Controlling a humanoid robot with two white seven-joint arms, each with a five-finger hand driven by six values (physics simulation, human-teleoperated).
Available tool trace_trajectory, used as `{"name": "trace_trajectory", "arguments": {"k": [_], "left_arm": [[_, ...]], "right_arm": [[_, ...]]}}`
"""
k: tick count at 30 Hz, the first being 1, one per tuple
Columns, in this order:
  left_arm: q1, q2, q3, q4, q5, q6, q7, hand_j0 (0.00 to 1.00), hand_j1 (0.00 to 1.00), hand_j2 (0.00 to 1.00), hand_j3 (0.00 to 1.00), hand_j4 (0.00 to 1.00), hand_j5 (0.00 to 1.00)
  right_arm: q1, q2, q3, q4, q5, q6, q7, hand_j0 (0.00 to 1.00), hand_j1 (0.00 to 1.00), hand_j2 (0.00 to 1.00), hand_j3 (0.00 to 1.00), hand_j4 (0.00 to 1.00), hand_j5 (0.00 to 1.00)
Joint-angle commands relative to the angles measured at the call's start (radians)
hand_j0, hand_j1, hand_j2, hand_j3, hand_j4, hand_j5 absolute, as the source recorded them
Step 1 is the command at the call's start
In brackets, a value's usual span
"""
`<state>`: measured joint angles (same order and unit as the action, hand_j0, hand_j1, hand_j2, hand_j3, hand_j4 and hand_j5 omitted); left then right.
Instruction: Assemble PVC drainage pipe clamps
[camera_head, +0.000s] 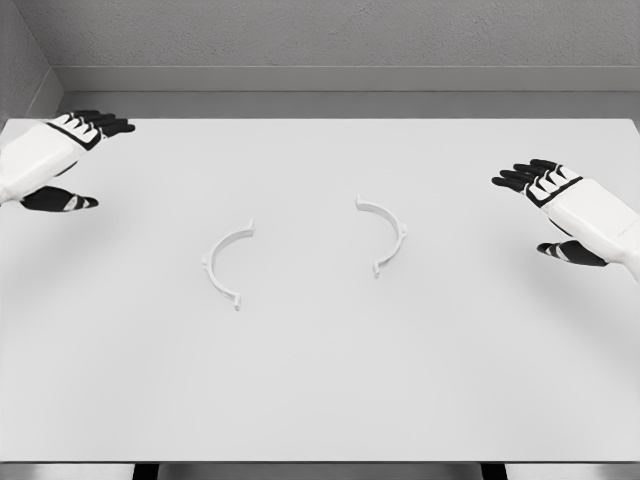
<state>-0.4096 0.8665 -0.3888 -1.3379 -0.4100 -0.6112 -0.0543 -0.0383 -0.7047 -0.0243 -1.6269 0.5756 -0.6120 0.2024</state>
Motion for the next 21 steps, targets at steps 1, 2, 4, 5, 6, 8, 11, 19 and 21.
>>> {"name": "trace_trajectory", "arguments": {"k": [1, 2, 4, 5, 6, 8, 11, 19, 21], "left_arm": [[0.0, -0.038, -0.012, -0.004, 0.01, 0.0, 0.001, 1.0, 1.0, 1.0, 1.0, 1.0, 1.0], [0.0, -0.038, -0.012, -0.004, 0.008, 0.0, 0.001, 1.0, 1.0, 1.0, 1.0, 1.0, 1.0], [0.0, -0.038, -0.013, -0.004, 0.011, 0.0, 0.001, 1.0, 1.0, 1.0, 1.0, 1.0, 1.0], [0.0, -0.04, -0.013, -0.004, 0.008, 0.0, 0.001, 1.0, 1.0, 1.0, 1.0, 1.0, 1.0], [0.0, -0.04, -0.013, -0.006, 0.01, 0.0, 0.001, 1.0, 1.0, 1.0, 1.0, 1.0, 1.0], [-0.003, -0.055, -0.044, -0.032, 0.007, 0.0, 0.001, 1.0, 1.0, 1.0, 1.0, 1.0, 1.0], [-0.008, -0.067, -0.054, -0.03, 0.005, 0.0, 0.001, 1.0, 1.0, 1.0, 1.0, 1.0, 1.0], [-0.009, -0.095, -0.114, -0.026, -0.003, 0.0, 0.001, 1.0, 1.0, 1.0, 1.0, 1.0, 1.0], [-0.009, -0.096, -0.122, -0.02, -0.004, 0.0, 0.001, 1.0, 1.0, 1.0, 1.0, 1.0, 1.0]], "right_arm": [[0.0, -0.001, 0.0, 0.007, -0.007, 0.001, -0.001, 1.0, 1.0, 1.0, 1.0, 1.0, 1.0], [0.0, -0.001, 0.0, 0.008, -0.008, 0.001, -0.003, 1.0, 1.0, 1.0, 1.0, 1.0, 1.0], [-0.005, 0.001, 0.001, 0.013, -0.008, 0.001, -0.001, 1.0, 1.0, 1.0, 1.0, 1.0, 1.0], [-0.012, 0.016, 0.006, 0.042, -0.007, 0.001, 0.0, 1.0, 1.0, 1.0, 1.0, 1.0, 1.0], [-0.034, 0.047, 0.012, 0.048, 0.0, 0.001, 0.002, 1.0, 1.0, 1.0, 1.0, 1.0, 1.0], [-0.11, 0.085, 0.084, 0.07, 0.047, 0.001, 0.002, 1.0, 1.0, 1.0, 1.0, 1.0, 1.0], [-0.213, 0.162, 0.173, 0.165, 0.115, 0.001, 0.002, 1.0, 1.0, 1.0, 1.0, 1.0, 1.0], [-0.351, 0.278, 0.245, 0.367, 0.257, 0.001, -0.006, 1.0, 1.0, 1.0, 1.0, 1.0, 1.0], [-0.351, 0.278, 0.248, 0.378, 0.256, 0.001, -0.006, 1.0, 1.0, 1.0, 1.0, 1.0, 1.0]]}}
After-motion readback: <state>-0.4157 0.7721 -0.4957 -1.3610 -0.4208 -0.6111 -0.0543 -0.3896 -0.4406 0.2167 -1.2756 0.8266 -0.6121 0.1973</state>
